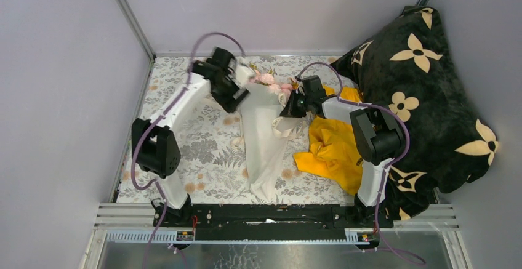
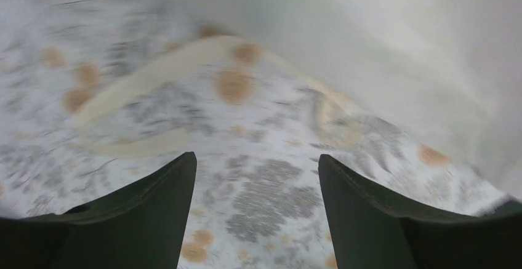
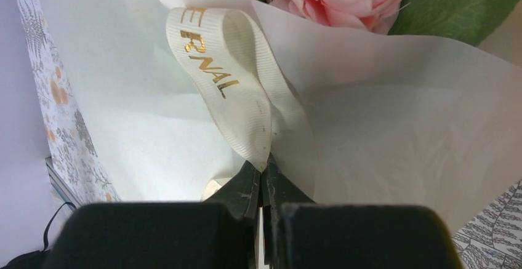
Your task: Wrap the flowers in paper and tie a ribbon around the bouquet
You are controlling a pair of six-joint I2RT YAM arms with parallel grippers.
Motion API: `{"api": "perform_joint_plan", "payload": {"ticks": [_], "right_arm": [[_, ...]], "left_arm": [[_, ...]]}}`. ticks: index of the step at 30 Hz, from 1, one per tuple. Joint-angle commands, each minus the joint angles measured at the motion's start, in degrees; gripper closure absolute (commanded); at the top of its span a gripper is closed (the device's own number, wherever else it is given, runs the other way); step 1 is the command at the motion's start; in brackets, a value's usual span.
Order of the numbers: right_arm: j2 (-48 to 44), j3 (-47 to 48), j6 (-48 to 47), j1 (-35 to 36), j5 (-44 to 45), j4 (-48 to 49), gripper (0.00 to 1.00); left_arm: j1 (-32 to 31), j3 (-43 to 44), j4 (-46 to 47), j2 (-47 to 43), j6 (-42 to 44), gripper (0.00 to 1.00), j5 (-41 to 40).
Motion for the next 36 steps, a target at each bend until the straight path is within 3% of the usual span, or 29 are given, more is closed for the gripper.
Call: {"api": "perform_joint_plan", "payload": {"ticks": [1, 5, 9, 18, 24, 25, 26, 33, 36], "right_arm": [[-2.7, 2.1, -1.9, 0.2, 0.4, -1.1, 1.00], [-2.9, 2.3, -1.9, 0.2, -0.2, -1.1, 1.00], [-3.7, 1.9, -2.0, 0.2, -0.1, -1.1, 1.00], [-3.8, 2.3, -2.4, 0.3, -0.6, -1.9, 1.00], [-4.4, 1.9, -3.3, 0.3, -4.8, -0.6, 1.00], [-4.4, 2.1, -3.6, 0.3, -5.7, -0.6, 1.00], [-4.5, 2.2, -4.0, 0.3, -6.3, -0.6, 1.00], [-6.3, 2.1, -5.4, 0.3, -6.5, -1.1, 1.00], [-6.7, 1.9, -5.6, 0.3, -6.8, -1.3, 1.00]], "left_arm": [[18.0, 4.3, 12.8, -0.2, -1.1, 0.21, 4.4], [27.4, 0.7, 25.1, 4.8, -1.1, 0.21, -1.4], [28.5, 0.7, 27.9, 10.8, -1.1, 0.21, -7.1], [28.7, 2.5, 22.2, 24.4, -1.1, 0.21, -0.7], [28.6, 0.4, 21.4, 24.1, -1.1, 0.21, 6.1], [28.5, -0.1, 21.4, 23.1, -20.6, 0.80, 7.5], [28.5, -0.6, 21.2, 22.0, -24.0, 0.99, 8.6], [25.2, -1.4, 18.9, 8.1, -13.9, 1.00, 8.1], [20.3, 1.4, 12.1, 2.4, -7.9, 1.00, 8.5]]}}
